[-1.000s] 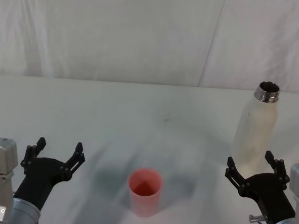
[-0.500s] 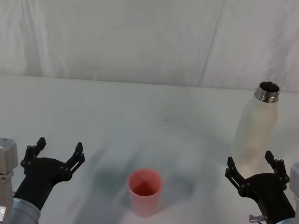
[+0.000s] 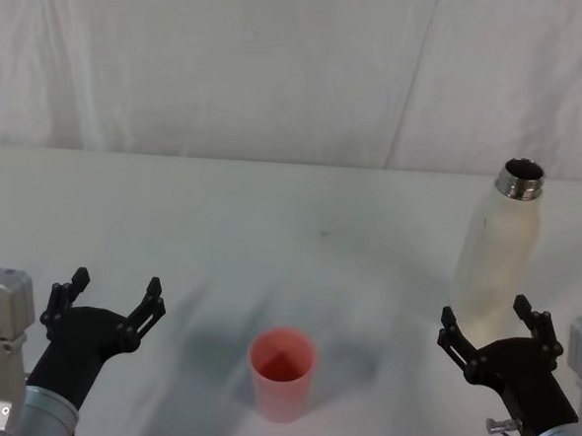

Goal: Grasp the thermos with one hand and pour water into the cup lid.

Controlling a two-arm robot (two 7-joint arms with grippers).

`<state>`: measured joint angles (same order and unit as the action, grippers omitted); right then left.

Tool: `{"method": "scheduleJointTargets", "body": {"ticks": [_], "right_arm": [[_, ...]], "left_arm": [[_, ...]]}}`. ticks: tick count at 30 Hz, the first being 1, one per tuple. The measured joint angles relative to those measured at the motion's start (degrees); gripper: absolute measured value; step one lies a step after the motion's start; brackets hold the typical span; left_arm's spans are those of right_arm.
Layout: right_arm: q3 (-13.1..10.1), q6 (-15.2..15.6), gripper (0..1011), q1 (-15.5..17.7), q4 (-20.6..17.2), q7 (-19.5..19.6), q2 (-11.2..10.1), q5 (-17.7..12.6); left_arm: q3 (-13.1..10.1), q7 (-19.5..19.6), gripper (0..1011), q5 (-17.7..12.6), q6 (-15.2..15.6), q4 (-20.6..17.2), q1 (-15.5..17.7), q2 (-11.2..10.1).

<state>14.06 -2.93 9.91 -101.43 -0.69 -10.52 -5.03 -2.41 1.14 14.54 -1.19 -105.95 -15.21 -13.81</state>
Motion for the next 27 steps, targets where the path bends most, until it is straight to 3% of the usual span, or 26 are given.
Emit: {"method": "scheduleJointTargets", "body": {"ticks": [17, 27], "right_arm": [[-5.2, 3.1, 1003, -2.2, 0.5, -7.2, 1.2, -6.7], [-6.7, 3.8, 1003, -3.1, 0.2, -8.7, 0.8, -8.7]], "left_arm": [[0.0, 0.0, 1001, 0.0, 0.0, 0.0, 0.0, 0.0], [0.0, 0.0, 1001, 0.0, 0.0, 0.0, 0.0, 0.0]]}}
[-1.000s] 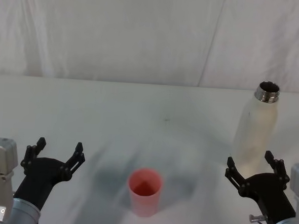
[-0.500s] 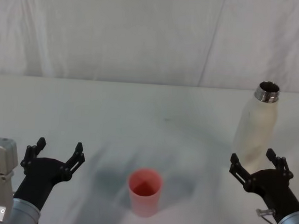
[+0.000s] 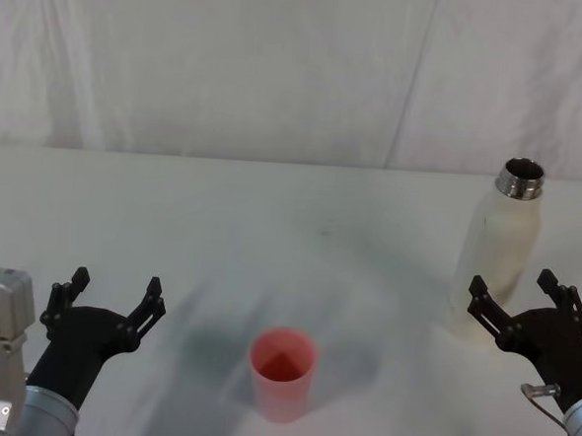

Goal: Grasp the thermos with one hand and pour water into the cup lid.

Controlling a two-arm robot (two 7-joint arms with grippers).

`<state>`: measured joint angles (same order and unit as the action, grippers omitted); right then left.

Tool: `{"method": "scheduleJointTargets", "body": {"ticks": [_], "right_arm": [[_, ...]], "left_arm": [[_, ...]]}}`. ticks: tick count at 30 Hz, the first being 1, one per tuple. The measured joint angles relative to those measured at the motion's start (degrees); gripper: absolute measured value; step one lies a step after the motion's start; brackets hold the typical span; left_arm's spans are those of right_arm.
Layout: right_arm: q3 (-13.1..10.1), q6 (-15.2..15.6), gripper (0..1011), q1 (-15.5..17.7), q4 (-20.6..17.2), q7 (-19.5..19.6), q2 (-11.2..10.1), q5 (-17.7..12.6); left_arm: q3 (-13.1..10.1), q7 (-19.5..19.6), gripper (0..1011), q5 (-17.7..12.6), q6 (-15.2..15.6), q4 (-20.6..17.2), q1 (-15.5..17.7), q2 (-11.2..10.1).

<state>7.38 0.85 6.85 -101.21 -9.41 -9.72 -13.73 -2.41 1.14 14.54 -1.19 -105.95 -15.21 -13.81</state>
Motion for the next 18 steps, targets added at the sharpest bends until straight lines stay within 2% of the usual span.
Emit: {"method": "scheduleJointTargets", "body": {"ticks": [18], "right_arm": [[0.8, 2.4, 1003, -4.4, 4.1, -2.4, -2.3, -1.8]], "left_arm": [[0.0, 0.0, 1001, 0.0, 0.0, 0.0, 0.0, 0.0]]}}
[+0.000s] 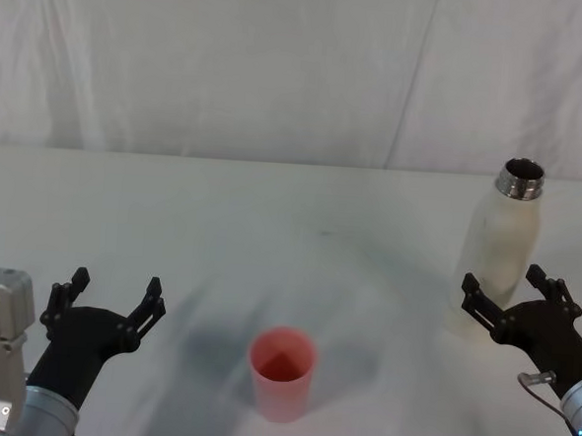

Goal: Grasp the thermos with one hand and pour water into the cup lid.

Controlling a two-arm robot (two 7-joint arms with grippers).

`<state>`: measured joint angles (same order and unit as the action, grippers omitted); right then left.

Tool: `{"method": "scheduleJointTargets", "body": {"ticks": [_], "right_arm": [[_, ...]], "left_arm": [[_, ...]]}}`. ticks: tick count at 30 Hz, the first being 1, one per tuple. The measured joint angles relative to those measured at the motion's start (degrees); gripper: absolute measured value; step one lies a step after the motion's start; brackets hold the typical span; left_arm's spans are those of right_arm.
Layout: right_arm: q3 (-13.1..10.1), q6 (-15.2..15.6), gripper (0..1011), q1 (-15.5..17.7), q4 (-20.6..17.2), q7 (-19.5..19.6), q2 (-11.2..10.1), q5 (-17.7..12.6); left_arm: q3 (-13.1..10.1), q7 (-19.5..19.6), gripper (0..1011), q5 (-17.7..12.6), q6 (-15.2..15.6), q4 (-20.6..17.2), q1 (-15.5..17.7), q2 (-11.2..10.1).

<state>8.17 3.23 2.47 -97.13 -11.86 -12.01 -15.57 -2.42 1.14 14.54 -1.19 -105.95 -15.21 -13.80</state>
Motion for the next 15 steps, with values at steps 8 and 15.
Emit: {"method": "scheduleJointTargets", "body": {"ticks": [8, 15], "right_arm": [[0.5, 0.1, 1003, -1.4, 2.3, 0.1, -0.2, -0.1], [0.7, 0.0, 1003, -2.0, 3.7, 0.3, -0.2, -0.1]], "left_arm": [[0.0, 0.0, 1001, 0.0, 0.0, 0.0, 0.0, 0.0], [0.0, 0.0, 1001, 0.0, 0.0, 0.0, 0.0, 0.0]]}}
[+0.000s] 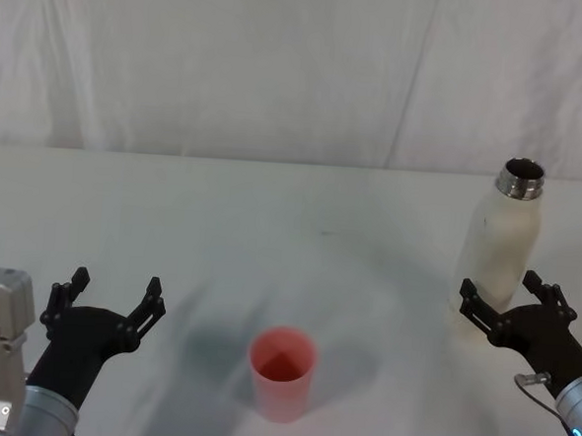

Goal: Grasp the thermos with one hand and pour water into the cup lid.

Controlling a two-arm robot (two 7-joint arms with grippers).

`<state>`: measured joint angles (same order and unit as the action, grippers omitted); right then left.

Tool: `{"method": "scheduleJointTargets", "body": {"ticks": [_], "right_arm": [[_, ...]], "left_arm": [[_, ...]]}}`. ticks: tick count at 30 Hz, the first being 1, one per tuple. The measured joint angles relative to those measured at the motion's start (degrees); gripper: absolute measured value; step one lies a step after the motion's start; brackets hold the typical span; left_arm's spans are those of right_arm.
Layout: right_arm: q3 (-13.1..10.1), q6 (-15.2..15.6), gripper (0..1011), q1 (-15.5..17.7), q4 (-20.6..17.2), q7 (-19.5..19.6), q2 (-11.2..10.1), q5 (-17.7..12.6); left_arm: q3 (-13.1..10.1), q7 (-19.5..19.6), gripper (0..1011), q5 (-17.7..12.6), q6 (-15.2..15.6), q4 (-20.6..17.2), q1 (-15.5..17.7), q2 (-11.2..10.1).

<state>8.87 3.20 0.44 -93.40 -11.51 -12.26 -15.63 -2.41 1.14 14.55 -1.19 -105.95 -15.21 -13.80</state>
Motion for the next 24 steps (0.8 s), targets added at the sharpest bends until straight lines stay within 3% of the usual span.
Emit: {"method": "scheduleJointTargets", "body": {"ticks": [24], "right_arm": [[0.5, -0.6, 1003, -2.4, 2.5, 0.6, 0.9, 0.4]], "left_arm": [[0.0, 0.0, 1001, 0.0, 0.0, 0.0, 0.0, 0.0]]}}
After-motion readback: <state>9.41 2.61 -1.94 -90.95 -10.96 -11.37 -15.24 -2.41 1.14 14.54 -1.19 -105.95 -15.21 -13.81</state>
